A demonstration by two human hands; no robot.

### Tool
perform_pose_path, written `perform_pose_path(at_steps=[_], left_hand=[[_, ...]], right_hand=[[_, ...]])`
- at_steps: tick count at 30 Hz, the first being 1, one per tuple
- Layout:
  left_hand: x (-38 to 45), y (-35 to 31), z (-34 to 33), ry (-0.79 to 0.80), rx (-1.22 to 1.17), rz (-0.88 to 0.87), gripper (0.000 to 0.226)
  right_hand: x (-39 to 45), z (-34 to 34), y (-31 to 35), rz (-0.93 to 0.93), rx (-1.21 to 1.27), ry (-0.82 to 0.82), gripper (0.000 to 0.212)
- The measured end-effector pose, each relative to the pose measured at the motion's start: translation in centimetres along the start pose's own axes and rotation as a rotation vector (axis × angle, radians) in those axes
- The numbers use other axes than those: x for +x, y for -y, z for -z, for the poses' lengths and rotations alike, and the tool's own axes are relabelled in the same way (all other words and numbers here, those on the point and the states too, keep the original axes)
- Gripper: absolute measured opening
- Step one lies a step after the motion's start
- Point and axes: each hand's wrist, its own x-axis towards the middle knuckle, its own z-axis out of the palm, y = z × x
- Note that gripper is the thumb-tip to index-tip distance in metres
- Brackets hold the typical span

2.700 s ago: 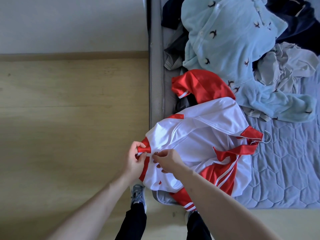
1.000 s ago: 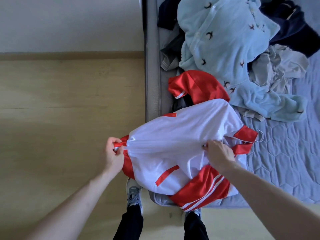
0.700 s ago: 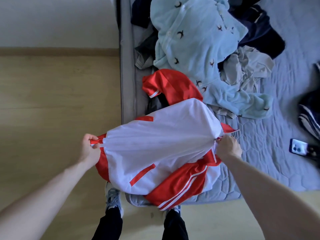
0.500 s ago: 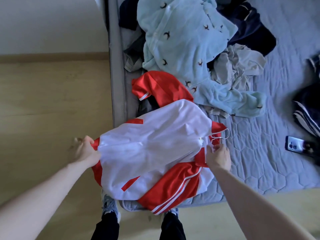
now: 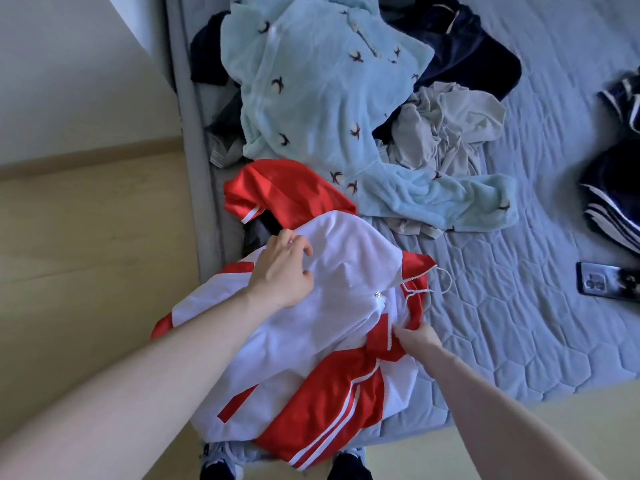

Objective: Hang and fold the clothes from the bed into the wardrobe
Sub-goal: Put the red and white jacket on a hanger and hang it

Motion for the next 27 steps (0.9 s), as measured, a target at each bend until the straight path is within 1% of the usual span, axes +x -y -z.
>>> perform_pose_path(at_steps=[2, 4, 6, 8, 10, 13, 16, 17, 18, 19, 21, 22, 23, 25, 27], left_hand=[[0.5, -1.4, 0.1, 0.036, 0.014, -0.002, 0.038], [0.3, -2.6, 0.5, 0.055, 0.042, -0.020, 0.040], [-0.4, -3.5, 1.4, 0.075, 0.080, -0.037, 0.045], [-1.5, -4.2, 3.2, 0.082, 0.122, -0.065, 0.057], [-2.5, -5.1, 5.6, 0.074, 0.159, -0.112, 0.073], [-4.1, -6.9, 10.5, 0.048, 0.214, -0.179, 0.093], [-6.0, -8.0, 15.3, 0.063, 0.299, -0.237, 0.098], [-7.0, -8.3, 17.0, 0.053, 0.303, -0.232, 0.095], [-8.0, -8.4, 18.8, 0.016, 0.301, -0.221, 0.087], [-9.1, -8.5, 20.7, -0.047, 0.306, -0.209, 0.072], [-11.0, -8.5, 24.2, -0.205, 0.320, -0.214, 0.032], [-12.4, -8.2, 25.9, -0.252, 0.305, -0.205, 0.017], [-14.4, -7.8, 28.2, -0.284, 0.292, -0.187, 0.016], [-18.1, -6.7, 31.4, -0.293, 0.254, -0.131, 0.025], [-22.7, -5.1, 35.0, -0.307, 0.146, -0.062, 0.030]], right_hand=[[-0.3, -0.1, -0.6, 0.065, -0.089, 0.044, 0.026], [-1.4, 0.4, -0.8, 0.183, -0.093, 0.017, 0.019], [-3.7, 1.3, -0.8, 0.299, 0.018, -0.039, 0.019], [-6.9, 2.7, -0.6, 0.399, 0.152, -0.054, 0.027], [-10.3, 4.2, 0.0, 0.486, 0.224, -0.006, 0.036], [-16.1, 7.1, 2.7, 0.609, 0.249, 0.093, 0.045], [-21.1, 10.0, 5.7, 0.726, 0.183, 0.190, 0.041], [-23.1, 11.1, 6.7, 0.759, 0.164, 0.229, 0.037], [-25.0, 12.3, 8.0, 0.793, 0.145, 0.260, 0.035], [-26.8, 13.4, 9.3, 0.821, 0.116, 0.273, 0.034], [-29.7, 15.3, 11.7, 0.885, 0.029, 0.273, 0.034], [-31.3, 16.1, 12.7, 0.919, -0.021, 0.273, 0.034], [-33.7, 16.9, 14.1, 0.959, -0.076, 0.268, 0.035], [-37.2, 18.0, 16.5, 1.020, -0.164, 0.272, 0.037], [-42.0, 18.7, 19.8, 1.097, -0.272, 0.295, 0.035]])
